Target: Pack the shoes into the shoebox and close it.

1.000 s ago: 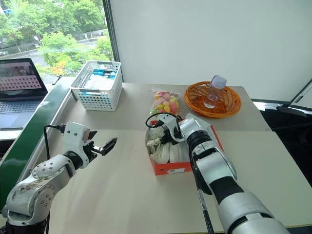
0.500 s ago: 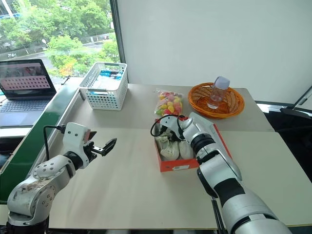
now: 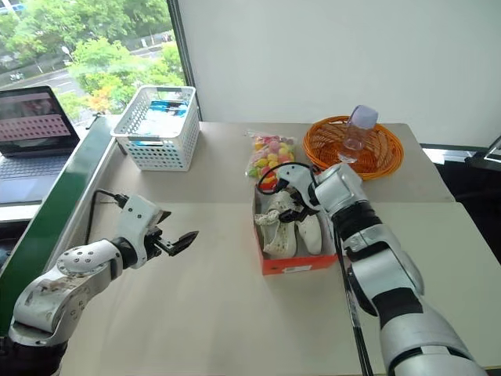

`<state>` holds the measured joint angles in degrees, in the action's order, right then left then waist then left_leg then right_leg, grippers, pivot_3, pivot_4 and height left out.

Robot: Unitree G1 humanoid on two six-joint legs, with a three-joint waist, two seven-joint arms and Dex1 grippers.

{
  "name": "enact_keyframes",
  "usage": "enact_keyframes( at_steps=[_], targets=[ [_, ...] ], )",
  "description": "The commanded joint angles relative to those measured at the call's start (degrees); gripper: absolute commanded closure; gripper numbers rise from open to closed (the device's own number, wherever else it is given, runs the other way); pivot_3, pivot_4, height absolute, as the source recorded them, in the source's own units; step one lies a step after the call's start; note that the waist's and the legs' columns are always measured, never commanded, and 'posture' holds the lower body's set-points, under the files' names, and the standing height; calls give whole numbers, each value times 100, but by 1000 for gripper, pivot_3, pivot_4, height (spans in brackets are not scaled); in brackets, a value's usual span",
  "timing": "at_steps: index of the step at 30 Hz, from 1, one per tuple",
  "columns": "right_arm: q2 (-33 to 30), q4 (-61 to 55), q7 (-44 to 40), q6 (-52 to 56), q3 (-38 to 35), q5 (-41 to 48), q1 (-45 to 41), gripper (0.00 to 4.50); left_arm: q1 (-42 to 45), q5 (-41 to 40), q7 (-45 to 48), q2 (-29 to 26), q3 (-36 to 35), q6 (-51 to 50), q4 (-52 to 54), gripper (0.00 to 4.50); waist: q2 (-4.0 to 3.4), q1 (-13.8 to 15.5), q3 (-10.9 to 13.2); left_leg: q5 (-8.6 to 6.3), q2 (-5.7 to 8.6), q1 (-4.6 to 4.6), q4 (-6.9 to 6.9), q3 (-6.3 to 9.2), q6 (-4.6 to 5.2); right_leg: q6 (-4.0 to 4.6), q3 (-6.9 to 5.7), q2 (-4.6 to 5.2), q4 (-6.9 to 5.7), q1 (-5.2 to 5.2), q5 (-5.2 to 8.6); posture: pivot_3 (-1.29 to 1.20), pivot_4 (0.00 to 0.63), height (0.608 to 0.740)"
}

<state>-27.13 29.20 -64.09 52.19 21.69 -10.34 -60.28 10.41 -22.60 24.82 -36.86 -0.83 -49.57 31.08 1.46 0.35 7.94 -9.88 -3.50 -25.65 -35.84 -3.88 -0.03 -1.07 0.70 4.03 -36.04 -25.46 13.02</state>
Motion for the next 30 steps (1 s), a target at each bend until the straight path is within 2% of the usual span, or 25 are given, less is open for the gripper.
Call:
enact_keyframes(
  at_steps=[1, 6, 10, 15, 18, 22, 25, 29, 30],
  targets=[
    [-243, -933, -225, 614, -326, 428, -134, 16, 252, 156, 289, -161, 148, 278, -184, 0, -1, -24, 1, -10, -3, -13, 0, 0, 3, 0, 3, -7, -1, -13, 13, 0, 150, 740],
    [-460, -1823, -273, 1229, -571, 961, 4, 16, 485, 231, 598, -254, 287, 438, -453, 0, 1, -34, 6, -40, -23, -68, -3, -6, 19, 1, 9, -31, 7, -55, 21, 0, 150, 740],
    [-405, -2658, -274, 1600, -1297, 1809, 164, 16, 603, 247, 912, -339, 364, 564, -574, 0, 10, -1, 40, -41, -22, -74, -20, -14, 17, -8, 9, -27, 19, -60, 25, 0, 150, 740],
    [-506, -3524, 107, 1252, -1850, 2277, 624, 16, 631, 121, 1402, -534, 268, 745, -540, 0, 14, 9, 44, -26, -33, -66, -50, -10, -4, -3, 9, -36, -13, -58, 10, 0, 150, 740],
    [-1034, -3885, 65, 717, -1900, 2319, 1183, 742, 651, -19, 1744, -624, 125, 914, -539, 0, 15, 30, 44, -18, -39, -55, -73, -6, -9, -6, 9, -41, -15, -38, 1, 0, 150, 740],
    [-1710, -4491, -26, 575, -2142, 2621, 1881, 2115, 834, -112, 2097, -706, 84, 1092, -741, 0, 19, 44, 48, -20, -37, -56, -82, -3, -7, -10, 11, -41, -4, -21, 1, 0, 150, 740],
    [-2130, -5148, -44, 806, -2612, 2991, 2339, 3143, 1262, -137, 2476, -695, 259, 1204, -1058, 0, 21, 23, 49, -20, -39, -55, -83, 0, -6, -10, 14, -49, -10, -23, 1, 0, 150, 740],
    [-2623, -5877, -135, 1730, -3327, 3815, 2685, 4478, 1763, -72, 2957, -654, 497, 1402, -1512, 0, 24, 8, 51, -21, -41, -35, -88, 3, -5, -9, 20, -57, -15, -4, 1, 0, 150, 740],
    [-2748, -6027, -156, 1983, -3528, 4041, 2767, 4478, 1884, -41, 3074, -646, 564, 1465, -1641, 0, 26, 17, 52, -24, -41, -18, -88, 4, -1, -9, 20, -57, -11, 15, 2, 0, 150, 740]
  ],
)
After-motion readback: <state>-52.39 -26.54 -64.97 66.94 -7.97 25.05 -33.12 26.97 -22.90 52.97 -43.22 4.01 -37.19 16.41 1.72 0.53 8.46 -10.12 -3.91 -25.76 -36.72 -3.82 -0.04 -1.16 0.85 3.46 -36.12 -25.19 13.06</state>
